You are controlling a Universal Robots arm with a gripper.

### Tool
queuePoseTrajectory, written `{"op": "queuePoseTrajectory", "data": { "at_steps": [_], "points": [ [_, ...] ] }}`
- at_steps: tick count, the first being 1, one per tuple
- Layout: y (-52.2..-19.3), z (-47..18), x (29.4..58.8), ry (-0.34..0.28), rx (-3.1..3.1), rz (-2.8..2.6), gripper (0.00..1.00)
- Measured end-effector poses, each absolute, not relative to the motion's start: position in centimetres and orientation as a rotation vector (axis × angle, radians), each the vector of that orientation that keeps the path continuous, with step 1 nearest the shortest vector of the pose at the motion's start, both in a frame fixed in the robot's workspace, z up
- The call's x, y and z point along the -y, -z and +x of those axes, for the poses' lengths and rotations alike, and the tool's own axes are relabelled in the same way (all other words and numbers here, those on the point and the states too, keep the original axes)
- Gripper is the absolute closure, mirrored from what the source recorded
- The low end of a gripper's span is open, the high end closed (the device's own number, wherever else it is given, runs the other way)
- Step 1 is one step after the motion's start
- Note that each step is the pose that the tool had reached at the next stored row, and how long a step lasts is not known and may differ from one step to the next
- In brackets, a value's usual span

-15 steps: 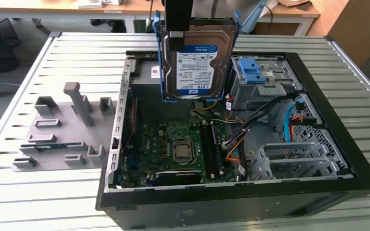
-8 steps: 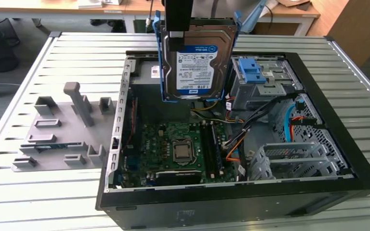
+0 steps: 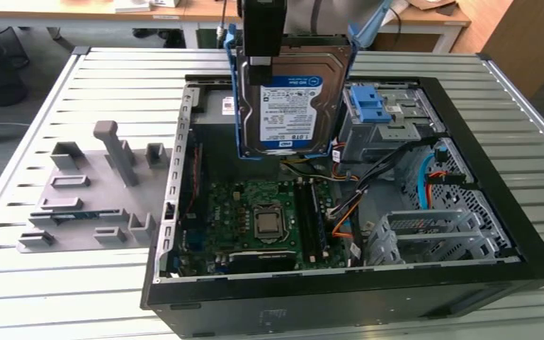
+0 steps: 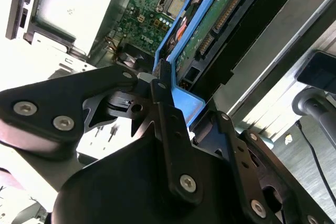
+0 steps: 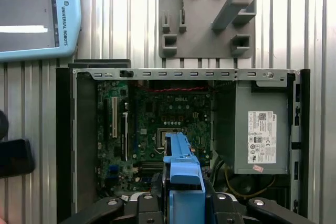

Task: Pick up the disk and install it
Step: 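Insert the disk into the insertion slot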

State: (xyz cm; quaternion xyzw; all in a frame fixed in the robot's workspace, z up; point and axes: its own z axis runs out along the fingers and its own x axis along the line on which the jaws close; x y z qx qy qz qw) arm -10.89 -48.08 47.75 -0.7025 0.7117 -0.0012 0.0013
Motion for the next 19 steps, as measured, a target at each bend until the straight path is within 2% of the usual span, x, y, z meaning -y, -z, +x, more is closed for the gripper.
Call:
{"op": "queuePoseTrajectory", "data": {
  "at_steps": [19],
  "points": [
    [-47.4,-9.2,51.1,-0.002,-2.237,-2.208,0.64]
  ]
}}
